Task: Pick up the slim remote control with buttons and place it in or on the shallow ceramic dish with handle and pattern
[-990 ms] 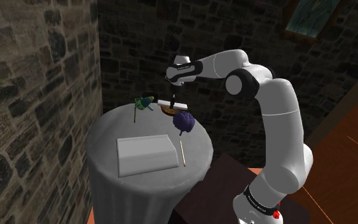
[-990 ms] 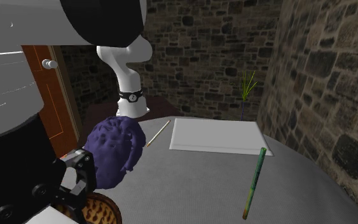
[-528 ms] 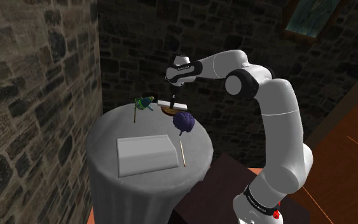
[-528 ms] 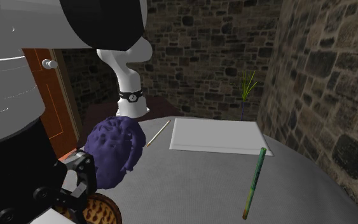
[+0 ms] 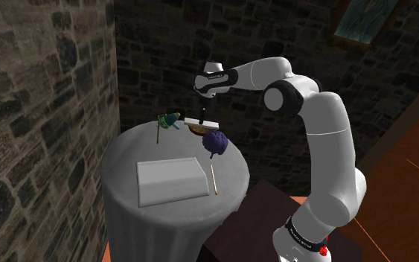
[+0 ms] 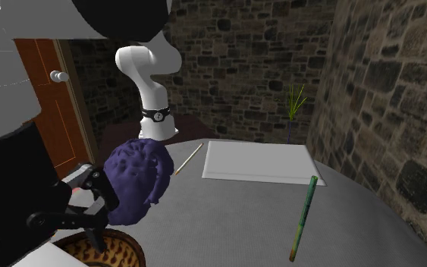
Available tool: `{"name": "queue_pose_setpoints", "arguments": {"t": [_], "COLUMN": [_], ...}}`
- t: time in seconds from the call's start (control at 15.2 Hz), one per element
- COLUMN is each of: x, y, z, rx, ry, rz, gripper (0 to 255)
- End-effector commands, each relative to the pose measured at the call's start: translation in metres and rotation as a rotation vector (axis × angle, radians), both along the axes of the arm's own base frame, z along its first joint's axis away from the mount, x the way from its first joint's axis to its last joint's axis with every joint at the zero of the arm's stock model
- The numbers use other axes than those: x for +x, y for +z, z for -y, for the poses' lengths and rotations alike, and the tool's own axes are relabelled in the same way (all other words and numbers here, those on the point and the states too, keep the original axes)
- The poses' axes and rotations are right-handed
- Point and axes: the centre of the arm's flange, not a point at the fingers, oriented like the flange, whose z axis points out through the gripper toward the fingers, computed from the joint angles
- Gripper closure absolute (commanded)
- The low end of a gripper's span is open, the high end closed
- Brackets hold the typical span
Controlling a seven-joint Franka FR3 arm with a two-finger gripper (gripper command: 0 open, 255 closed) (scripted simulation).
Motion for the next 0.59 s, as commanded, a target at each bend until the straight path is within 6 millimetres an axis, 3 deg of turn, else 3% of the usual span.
{"name": "queue_pose_setpoints", "arguments": {"t": [0.0,0.07,0.53], "x": [-0.003,-0.003,-0.003], "y": [0.023,0.034,0.034], "z": [-0.001,-0.001,-0.001], "rx": [0.000,0.000,0.000], "ry": [0.000,0.000,0.000], "rz": [-0.001,-0.001,-0.001], "gripper": [0,0,0]}}
